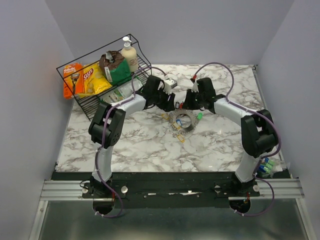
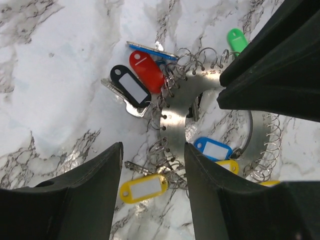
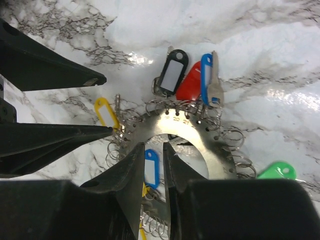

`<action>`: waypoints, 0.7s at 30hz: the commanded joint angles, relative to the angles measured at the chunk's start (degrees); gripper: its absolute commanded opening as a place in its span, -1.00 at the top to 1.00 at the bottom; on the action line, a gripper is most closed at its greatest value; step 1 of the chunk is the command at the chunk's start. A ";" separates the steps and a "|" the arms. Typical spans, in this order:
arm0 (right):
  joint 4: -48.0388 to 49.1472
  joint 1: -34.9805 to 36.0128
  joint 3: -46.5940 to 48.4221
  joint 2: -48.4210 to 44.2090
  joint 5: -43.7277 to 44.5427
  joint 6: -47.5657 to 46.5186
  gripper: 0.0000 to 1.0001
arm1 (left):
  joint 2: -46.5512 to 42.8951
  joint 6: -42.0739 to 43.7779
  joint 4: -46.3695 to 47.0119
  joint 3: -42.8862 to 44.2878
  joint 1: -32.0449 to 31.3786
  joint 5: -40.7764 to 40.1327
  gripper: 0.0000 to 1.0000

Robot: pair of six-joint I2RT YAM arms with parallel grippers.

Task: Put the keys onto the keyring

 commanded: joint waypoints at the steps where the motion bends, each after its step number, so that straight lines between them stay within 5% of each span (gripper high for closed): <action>1: 0.86 -1.54 -1.42 -1.64 -1.66 0.66 0.42 | 2.78 5.52 -7.68 4.99 -1.91 1.18 -0.19; 21: 1.13 -2.33 -1.51 -1.02 -3.42 0.92 0.41 | 5.69 7.99 -11.56 8.16 -3.85 -5.68 -0.03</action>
